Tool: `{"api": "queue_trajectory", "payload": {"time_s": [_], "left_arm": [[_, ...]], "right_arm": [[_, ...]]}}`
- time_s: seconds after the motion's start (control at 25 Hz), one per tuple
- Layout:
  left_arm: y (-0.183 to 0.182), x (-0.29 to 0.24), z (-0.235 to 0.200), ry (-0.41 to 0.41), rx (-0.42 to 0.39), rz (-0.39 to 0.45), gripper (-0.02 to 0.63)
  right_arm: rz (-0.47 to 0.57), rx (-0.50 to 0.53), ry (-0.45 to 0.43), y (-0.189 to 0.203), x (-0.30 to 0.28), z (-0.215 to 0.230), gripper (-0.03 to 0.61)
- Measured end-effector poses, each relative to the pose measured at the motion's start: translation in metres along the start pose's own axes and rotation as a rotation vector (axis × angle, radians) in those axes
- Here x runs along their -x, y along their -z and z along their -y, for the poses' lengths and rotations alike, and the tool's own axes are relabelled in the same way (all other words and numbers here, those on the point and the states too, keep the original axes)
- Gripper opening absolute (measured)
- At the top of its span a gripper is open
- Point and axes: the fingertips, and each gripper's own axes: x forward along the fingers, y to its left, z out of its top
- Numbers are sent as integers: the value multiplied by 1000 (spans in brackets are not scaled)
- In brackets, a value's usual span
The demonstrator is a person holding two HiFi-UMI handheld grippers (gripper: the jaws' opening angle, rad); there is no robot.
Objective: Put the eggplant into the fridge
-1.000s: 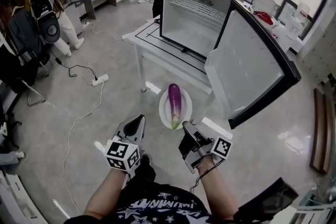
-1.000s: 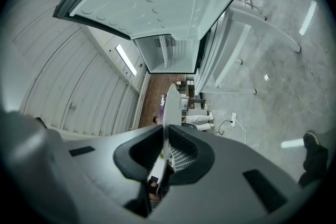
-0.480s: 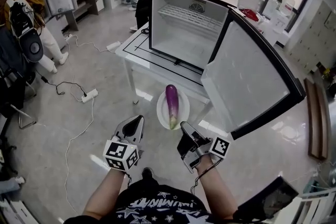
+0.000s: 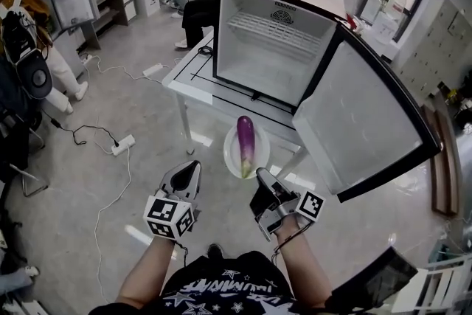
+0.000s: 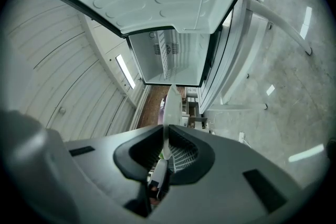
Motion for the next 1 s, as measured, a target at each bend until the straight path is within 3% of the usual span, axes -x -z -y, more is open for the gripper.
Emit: {"api": "queue_trajectory", "payload": {"time_s": [0.48, 1.0], "left_arm": [[5, 5, -34, -16, 43, 2, 9], [-1, -33, -56, -31, 23, -14, 9]], "right_arm": [[-2, 7, 17, 8, -29, 4, 26], [-5, -29, -8, -22, -73, 21, 26]]}}
